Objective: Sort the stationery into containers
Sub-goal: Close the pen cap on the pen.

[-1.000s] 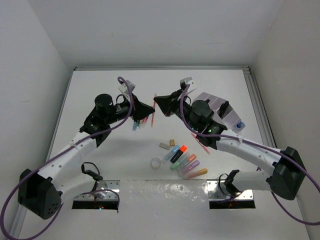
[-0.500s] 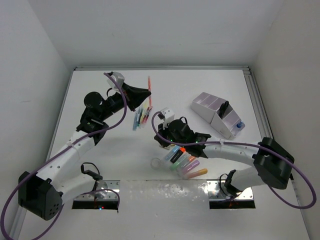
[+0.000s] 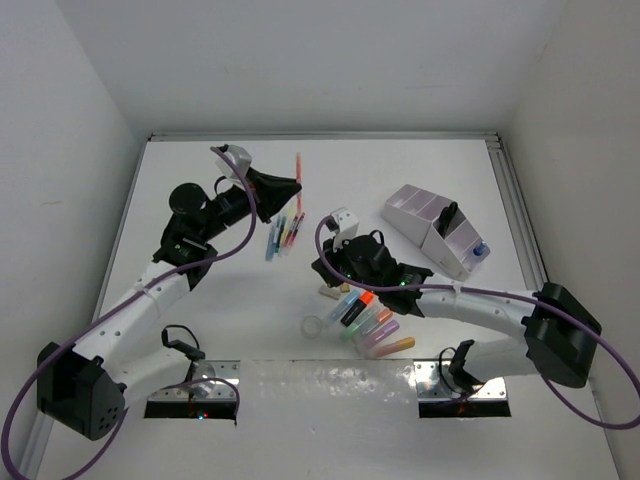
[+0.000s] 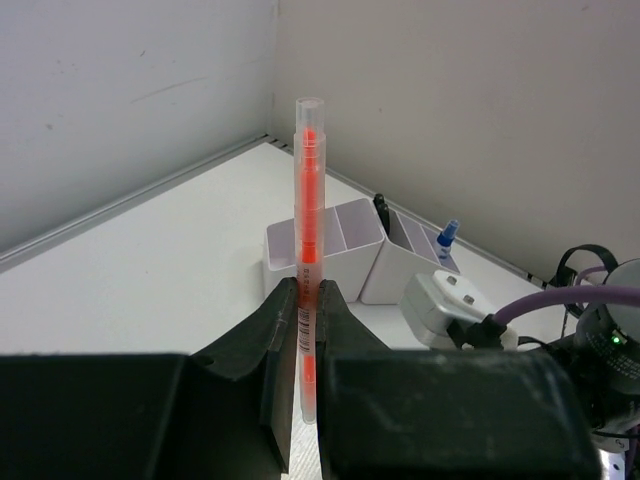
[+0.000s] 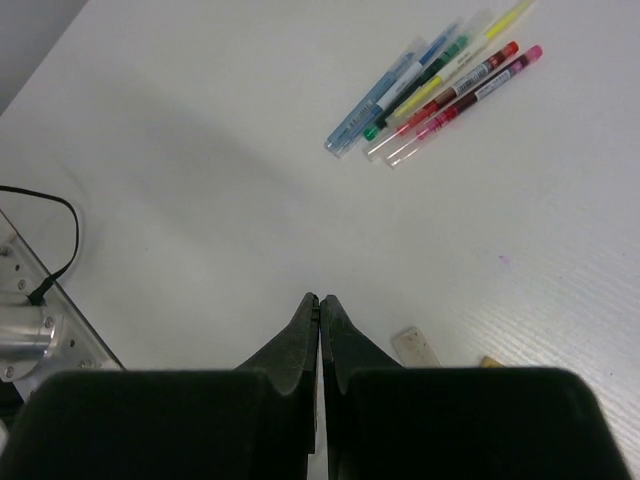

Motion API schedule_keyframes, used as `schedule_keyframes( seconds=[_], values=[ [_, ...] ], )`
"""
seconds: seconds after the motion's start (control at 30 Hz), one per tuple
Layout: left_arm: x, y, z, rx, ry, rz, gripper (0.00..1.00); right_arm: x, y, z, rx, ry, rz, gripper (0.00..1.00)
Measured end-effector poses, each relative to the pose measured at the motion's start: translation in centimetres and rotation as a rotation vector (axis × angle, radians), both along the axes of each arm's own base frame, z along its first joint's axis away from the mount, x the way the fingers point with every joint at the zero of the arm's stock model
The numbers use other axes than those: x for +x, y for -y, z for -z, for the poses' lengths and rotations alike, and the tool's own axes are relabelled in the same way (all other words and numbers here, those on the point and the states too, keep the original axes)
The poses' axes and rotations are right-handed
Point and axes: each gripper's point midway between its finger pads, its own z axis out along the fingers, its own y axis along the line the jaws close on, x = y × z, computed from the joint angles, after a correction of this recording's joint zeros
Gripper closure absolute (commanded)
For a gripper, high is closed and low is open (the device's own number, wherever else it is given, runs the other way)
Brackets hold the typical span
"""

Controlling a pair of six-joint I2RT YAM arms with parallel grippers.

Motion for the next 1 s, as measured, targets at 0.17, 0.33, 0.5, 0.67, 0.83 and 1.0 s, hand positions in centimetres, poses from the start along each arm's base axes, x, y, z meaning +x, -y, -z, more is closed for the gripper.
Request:
schedule_keyframes(
  seconds=[0.17,0.33,0.5,0.67,0.83,1.0],
  values=[
    [0.1,-0.1,0.3,0.010,-0.005,-0.006,1.00,0.4,0.5,-0.6,0.003,0.017,0.016,1.00],
    [0.2,-0.1,0.6,0.020,-0.008,-0.011,1.00,1.4,2.1,-1.8,-0.014,0.049,0.049,1.00],
    [0.2,-0.1,0.9,0.028,-0.020,-0.013,1.00,3.3,4.1,-5.7,-0.022,0.118,0.089,0.80],
    [0.1,-0.1,1.4,0.045,-0.022,-0.014,1.00,5.0,5.4,-11.8,0.021,0.227,0.122,0.57],
    [-0.5,-0.3,2.4,0.059,-0.027,-0.017,1.00,5.9,5.7,-15.0,0.042,0.290,0.133,0.48],
    [-1.0,0.0,3.7,0.085,-0.047,-0.004,1.00,5.9,6.1,-15.0,0.021,0.286,0.136,0.46]
  ],
)
